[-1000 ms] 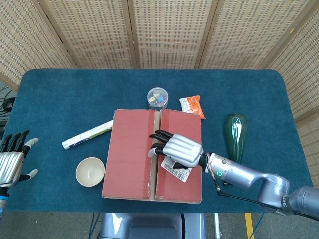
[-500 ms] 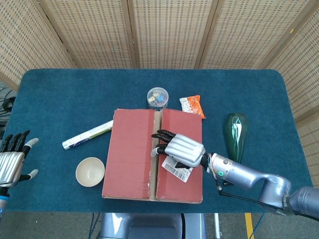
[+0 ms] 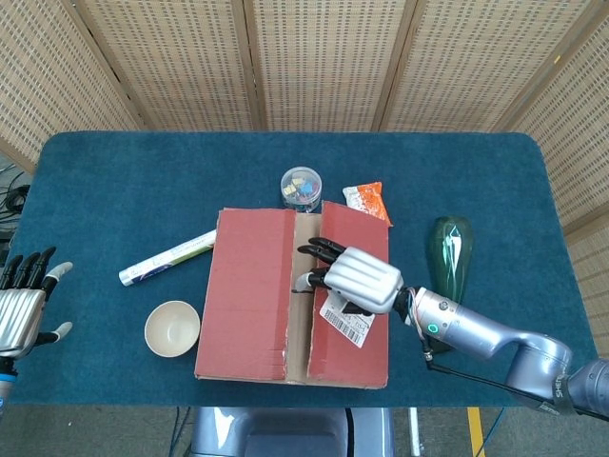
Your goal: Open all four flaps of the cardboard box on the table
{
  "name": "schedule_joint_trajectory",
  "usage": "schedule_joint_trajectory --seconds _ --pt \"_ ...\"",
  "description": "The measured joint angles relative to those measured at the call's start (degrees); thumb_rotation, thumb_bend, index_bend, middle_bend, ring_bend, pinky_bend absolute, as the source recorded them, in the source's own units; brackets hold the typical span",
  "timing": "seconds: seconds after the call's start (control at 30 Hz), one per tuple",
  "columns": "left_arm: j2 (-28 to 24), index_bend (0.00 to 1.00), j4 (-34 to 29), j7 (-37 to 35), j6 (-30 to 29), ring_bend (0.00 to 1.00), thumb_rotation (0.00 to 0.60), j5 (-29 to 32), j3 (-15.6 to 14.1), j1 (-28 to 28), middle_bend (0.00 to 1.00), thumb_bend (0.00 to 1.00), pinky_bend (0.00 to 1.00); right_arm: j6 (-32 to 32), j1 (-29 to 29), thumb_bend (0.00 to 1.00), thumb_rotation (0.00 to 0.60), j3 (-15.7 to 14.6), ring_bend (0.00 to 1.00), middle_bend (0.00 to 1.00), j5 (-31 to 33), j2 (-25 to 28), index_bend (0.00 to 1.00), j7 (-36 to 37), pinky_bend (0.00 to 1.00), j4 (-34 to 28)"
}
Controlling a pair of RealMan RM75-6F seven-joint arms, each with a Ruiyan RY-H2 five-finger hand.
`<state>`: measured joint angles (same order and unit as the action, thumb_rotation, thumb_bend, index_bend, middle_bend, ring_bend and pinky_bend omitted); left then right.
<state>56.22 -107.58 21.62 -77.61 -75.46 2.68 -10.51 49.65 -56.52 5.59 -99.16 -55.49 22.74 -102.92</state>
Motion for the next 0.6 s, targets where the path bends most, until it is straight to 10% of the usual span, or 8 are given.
schedule_joint_trajectory --seconds 0.6 --pt "0.09 0.17 -0.95 1.64 -0.38 0.05 0.6 0.08 0.34 -0.57 0.02 0.17 0.0 0.45 0.81 1.0 0.6 0.98 0.06 0.46 0.66 7.52 0.3 -0.1 0.03 -0.39"
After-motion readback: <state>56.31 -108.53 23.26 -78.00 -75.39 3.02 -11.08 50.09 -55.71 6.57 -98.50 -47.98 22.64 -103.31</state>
